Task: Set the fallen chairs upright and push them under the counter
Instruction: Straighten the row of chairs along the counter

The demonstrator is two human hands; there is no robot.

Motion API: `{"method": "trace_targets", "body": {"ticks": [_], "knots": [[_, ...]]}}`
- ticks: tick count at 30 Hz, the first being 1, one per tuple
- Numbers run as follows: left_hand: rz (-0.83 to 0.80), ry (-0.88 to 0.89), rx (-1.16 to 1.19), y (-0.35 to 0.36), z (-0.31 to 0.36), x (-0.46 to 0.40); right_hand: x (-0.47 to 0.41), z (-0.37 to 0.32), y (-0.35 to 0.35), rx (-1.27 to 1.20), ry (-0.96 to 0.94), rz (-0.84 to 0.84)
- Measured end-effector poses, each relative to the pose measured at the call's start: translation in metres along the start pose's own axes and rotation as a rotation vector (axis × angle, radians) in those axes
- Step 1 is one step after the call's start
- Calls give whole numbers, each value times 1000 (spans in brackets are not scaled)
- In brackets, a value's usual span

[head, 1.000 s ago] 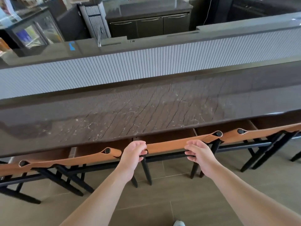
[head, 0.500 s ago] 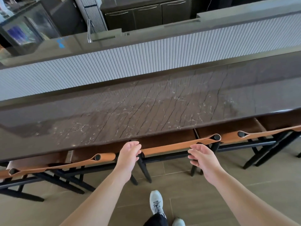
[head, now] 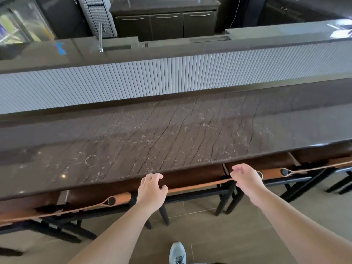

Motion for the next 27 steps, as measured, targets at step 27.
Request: {"method": "trace_targets", "body": {"ticks": [27], "knots": [[-30, 172, -666, 18, 20, 6, -43, 16, 0, 1501, -637, -383]]}}
Point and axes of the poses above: each hand's wrist, its own x-axis away from the middle knuckle, its own y-axis out of the palm, z = x × y, the point moved 8 cm from there along -x, towards the middle knuckle, and after that the axes turned 10 degrees about -x, right-handed, at the moved point
